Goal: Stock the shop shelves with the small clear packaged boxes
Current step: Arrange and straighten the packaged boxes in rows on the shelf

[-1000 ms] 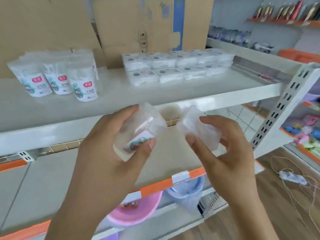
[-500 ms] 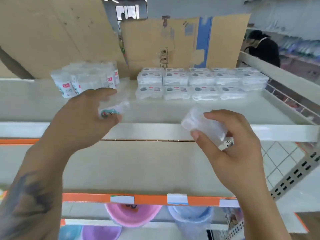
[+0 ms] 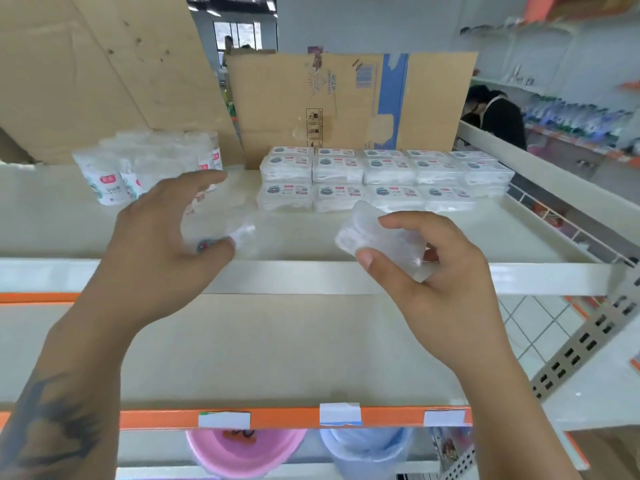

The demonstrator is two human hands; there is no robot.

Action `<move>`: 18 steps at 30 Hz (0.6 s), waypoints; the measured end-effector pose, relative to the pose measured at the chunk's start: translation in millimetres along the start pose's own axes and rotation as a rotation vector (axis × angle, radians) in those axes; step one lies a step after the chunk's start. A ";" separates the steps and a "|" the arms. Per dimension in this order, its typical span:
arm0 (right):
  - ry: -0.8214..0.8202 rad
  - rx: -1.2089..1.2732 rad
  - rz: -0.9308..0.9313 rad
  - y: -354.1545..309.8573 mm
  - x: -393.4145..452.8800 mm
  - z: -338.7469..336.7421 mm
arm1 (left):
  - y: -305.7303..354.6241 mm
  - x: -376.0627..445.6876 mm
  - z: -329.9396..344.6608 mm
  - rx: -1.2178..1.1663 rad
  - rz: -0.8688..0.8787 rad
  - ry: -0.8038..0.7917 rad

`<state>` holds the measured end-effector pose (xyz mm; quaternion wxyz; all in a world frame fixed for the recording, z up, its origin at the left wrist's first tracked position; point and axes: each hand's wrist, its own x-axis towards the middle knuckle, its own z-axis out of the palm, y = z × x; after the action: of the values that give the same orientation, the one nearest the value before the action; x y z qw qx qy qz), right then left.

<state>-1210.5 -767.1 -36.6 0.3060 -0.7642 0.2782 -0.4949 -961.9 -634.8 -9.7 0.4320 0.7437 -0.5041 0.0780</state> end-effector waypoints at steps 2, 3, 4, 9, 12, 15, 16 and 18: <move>-0.040 0.026 0.028 -2.3 6.0 -2.0 | 12.1 -1.3 6.2 -0.026 0.106 0.089; -0.055 0.037 0.037 -3.2 9.6 -3.0 | 19.8 -1.3 11.4 -0.028 0.170 0.088; -0.064 0.045 0.041 -3.8 12.9 -4.0 | 27.1 -0.4 17.5 -0.030 0.237 0.057; -0.132 0.070 0.020 -2.0 23.7 -6.8 | 49.6 8.8 52.8 -0.026 0.506 -0.065; -0.175 0.109 0.019 -1.4 27.7 -9.4 | 52.9 13.1 63.1 -0.038 0.558 -0.019; -0.162 0.162 0.025 0.0 30.2 -10.9 | 54.8 16.7 66.4 -0.069 0.557 -0.010; -0.151 0.182 0.024 0.3 30.5 -11.6 | 56.1 16.8 67.6 -0.083 0.540 -0.010; -0.118 0.244 0.026 1.8 30.3 -13.6 | 61.7 14.8 70.1 -0.154 0.463 -0.021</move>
<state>-1212.6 -793.0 -15.9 0.4190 -0.7454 0.2074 -0.4752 -1027.6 -702.8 -9.8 0.4527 0.5740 -0.6701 0.1284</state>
